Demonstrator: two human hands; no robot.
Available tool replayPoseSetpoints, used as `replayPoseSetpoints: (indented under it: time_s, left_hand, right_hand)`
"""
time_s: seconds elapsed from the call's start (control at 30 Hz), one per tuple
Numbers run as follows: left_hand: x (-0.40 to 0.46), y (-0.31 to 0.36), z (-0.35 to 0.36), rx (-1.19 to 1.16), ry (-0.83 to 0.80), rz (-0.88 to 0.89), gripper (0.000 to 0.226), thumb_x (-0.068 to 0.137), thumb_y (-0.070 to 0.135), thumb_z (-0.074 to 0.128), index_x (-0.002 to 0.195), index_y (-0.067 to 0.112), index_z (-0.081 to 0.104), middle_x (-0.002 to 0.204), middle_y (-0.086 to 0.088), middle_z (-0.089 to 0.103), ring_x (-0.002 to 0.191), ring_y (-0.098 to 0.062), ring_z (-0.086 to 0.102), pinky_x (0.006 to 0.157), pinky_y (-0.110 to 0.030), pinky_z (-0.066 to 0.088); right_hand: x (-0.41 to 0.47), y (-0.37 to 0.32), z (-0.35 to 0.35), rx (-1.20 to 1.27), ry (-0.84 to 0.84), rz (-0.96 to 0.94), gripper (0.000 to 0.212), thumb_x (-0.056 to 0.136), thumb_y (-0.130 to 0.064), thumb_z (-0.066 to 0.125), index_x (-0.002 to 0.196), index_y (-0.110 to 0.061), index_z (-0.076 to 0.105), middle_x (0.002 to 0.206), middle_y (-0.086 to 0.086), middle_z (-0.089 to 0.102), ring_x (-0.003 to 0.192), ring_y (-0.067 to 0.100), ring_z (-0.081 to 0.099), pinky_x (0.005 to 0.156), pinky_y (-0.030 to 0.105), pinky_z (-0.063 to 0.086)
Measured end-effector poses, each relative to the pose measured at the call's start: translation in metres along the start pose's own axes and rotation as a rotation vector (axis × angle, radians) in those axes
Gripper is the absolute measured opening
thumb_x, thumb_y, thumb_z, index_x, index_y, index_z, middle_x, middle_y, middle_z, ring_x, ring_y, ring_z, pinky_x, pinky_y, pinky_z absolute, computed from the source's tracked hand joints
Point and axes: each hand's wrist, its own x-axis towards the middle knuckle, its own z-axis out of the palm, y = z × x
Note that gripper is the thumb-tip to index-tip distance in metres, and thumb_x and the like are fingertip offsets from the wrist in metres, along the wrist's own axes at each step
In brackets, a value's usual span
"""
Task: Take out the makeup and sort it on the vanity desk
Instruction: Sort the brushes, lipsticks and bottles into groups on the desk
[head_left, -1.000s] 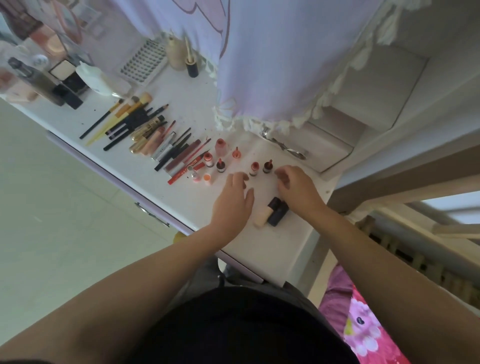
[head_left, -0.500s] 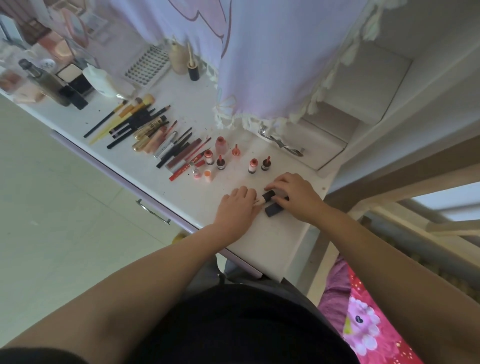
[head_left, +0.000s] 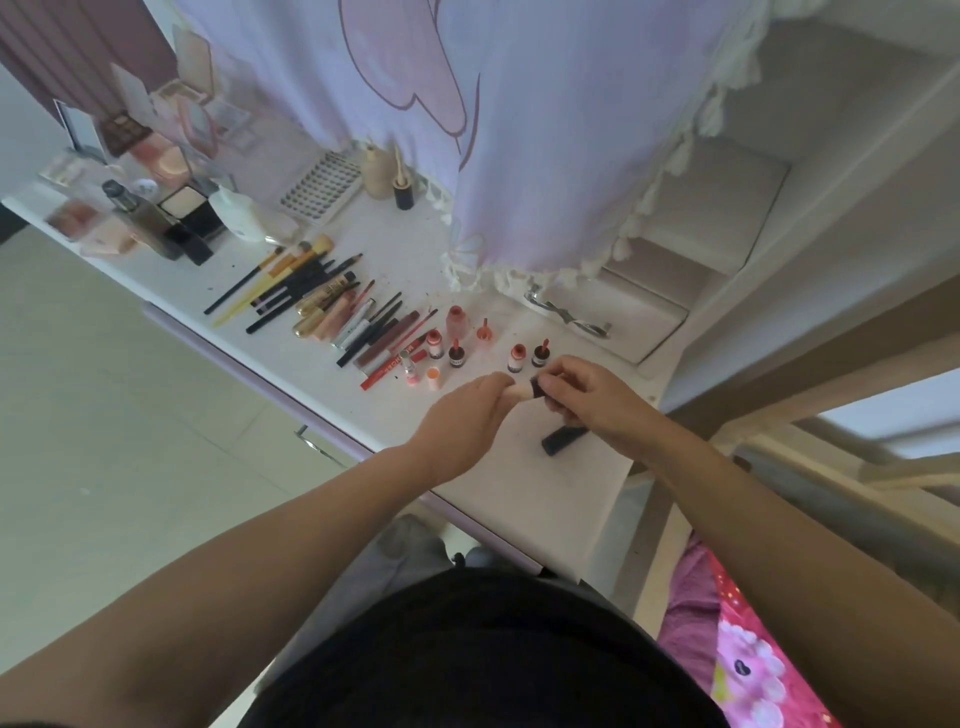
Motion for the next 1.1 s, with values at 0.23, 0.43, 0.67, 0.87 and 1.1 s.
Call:
replayPoseSetpoints:
  time_s: [0.23, 0.43, 0.67, 0.87, 1.1]
  left_hand:
    - [-0.003, 0.0, -0.017, -0.099, -0.08, 0.066, 0.029, 0.098, 0.037, 0.033, 0.107, 0.016, 0.051, 0.077, 0.008, 0.05, 0.065, -0.01, 0.048, 0.062, -0.024, 0.042]
    - [-0.004, -0.003, -0.023, -0.053, -0.108, 0.091, 0.031, 0.098, 0.038, 0.034, 0.11, 0.016, 0.051, 0.081, 0.005, 0.053, 0.069, -0.015, 0.052, 0.064, -0.029, 0.043]
    - [-0.004, -0.004, -0.029, -0.023, -0.103, 0.103, 0.034, 0.097, 0.041, 0.033, 0.11, 0.016, 0.052, 0.08, 0.005, 0.052, 0.066, -0.014, 0.05, 0.061, -0.028, 0.042]
    - [-0.005, -0.009, -0.032, -0.026, -0.09, 0.102, 0.03, 0.097, 0.039, 0.035, 0.109, 0.016, 0.052, 0.078, 0.008, 0.051, 0.06, -0.007, 0.044, 0.056, -0.019, 0.034]
    - [-0.005, -0.012, -0.031, -0.067, -0.084, 0.113, 0.031, 0.098, 0.039, 0.034, 0.108, 0.015, 0.052, 0.073, 0.008, 0.049, 0.058, -0.007, 0.043, 0.055, -0.019, 0.035]
  right_hand:
    - [-0.013, -0.012, -0.004, -0.08, -0.057, 0.011, 0.015, 0.095, -0.041, 0.049, 0.098, -0.031, 0.06, 0.085, -0.005, 0.068, 0.072, 0.005, 0.061, 0.067, 0.023, 0.047]
    - [-0.013, -0.014, -0.003, -0.144, -0.082, 0.076, 0.017, 0.097, -0.032, 0.049, 0.094, -0.021, 0.061, 0.073, -0.008, 0.062, 0.064, 0.005, 0.055, 0.061, 0.02, 0.042]
    - [-0.01, -0.024, 0.0, -0.16, -0.071, 0.156, 0.036, 0.097, -0.044, 0.041, 0.089, -0.018, 0.063, 0.063, -0.01, 0.062, 0.057, 0.008, 0.051, 0.059, 0.022, 0.04]
    - [-0.008, -0.029, 0.0, -0.037, -0.092, 0.196, 0.031, 0.094, -0.046, 0.049, 0.099, -0.02, 0.063, 0.077, -0.006, 0.067, 0.065, 0.006, 0.058, 0.063, 0.021, 0.047]
    - [-0.009, -0.029, -0.002, 0.016, -0.098, 0.183, 0.02, 0.094, -0.038, 0.053, 0.103, -0.022, 0.062, 0.086, -0.005, 0.068, 0.072, 0.005, 0.06, 0.066, 0.023, 0.048]
